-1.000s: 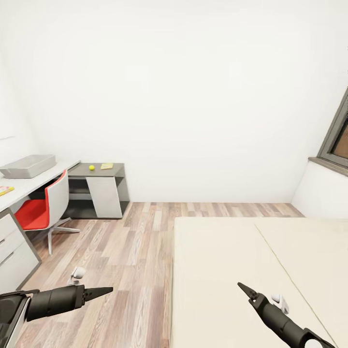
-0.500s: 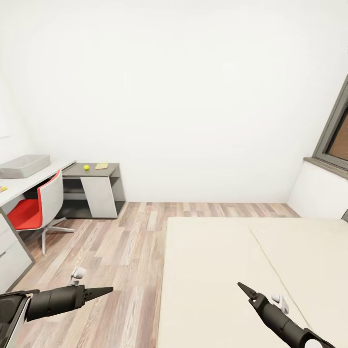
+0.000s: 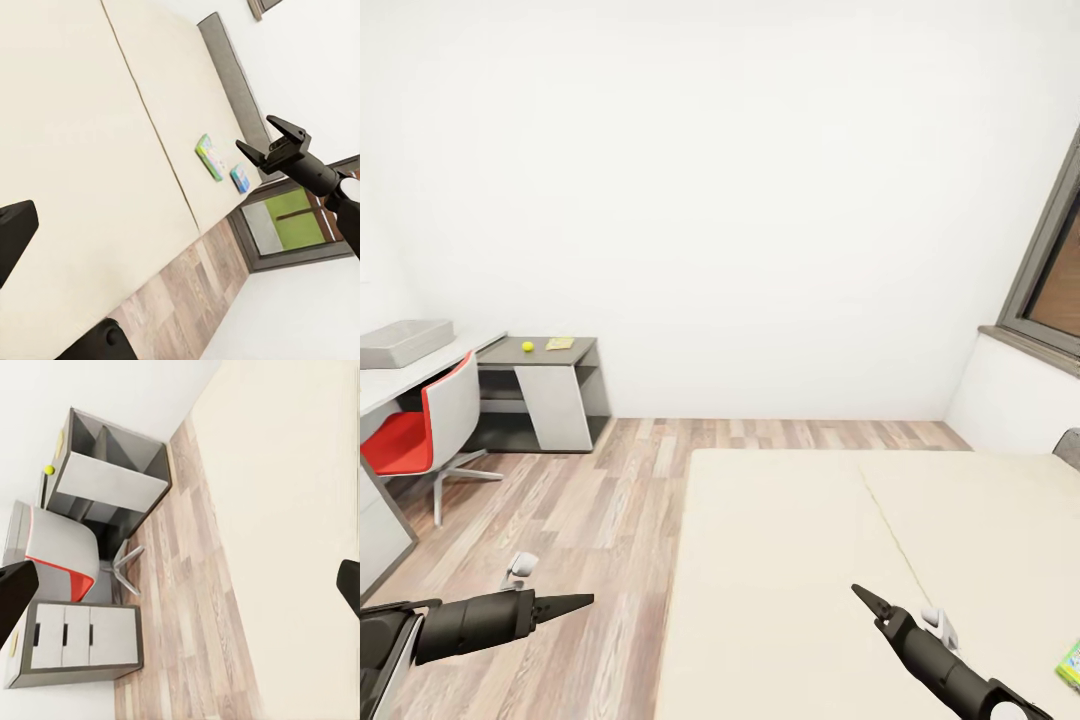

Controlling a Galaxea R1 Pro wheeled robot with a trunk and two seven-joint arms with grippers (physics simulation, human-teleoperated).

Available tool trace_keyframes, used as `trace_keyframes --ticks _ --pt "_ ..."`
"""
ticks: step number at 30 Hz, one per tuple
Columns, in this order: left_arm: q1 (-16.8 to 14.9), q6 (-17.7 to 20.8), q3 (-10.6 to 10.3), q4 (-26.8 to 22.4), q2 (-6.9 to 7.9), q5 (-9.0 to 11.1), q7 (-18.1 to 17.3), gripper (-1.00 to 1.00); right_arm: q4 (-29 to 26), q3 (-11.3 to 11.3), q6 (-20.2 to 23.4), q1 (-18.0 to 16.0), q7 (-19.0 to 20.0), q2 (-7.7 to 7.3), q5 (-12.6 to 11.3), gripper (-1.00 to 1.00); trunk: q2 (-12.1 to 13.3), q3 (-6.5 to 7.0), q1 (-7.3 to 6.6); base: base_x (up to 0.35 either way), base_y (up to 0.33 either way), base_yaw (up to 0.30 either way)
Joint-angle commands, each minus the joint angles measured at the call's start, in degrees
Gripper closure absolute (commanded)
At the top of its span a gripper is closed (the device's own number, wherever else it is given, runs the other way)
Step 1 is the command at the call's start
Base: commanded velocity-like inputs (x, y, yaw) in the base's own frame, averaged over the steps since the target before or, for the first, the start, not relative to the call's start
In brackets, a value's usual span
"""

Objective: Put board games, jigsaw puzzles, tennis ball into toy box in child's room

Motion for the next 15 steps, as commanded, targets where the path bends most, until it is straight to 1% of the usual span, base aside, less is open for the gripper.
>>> trace_keyframes --ticks 1,15 --pt "-0.05 0.61 0.02 -0.03 0.01 -0.07 -0.25 -1.00 -0.02 -0.11 0.42 -0.06 0.10 0.02 -0.18 -1.00 -0.14 -0.14 0.04 0.000 -0.214 0.000" --pt "-0.05 0.62 0.02 -0.03 0.01 -0.05 -0.25 -1.00 -0.01 -0.11 0.42 -0.06 0.10 0.03 -0.18 -1.00 -0.14 -0.14 0.04 0.000 -0.214 0.000"
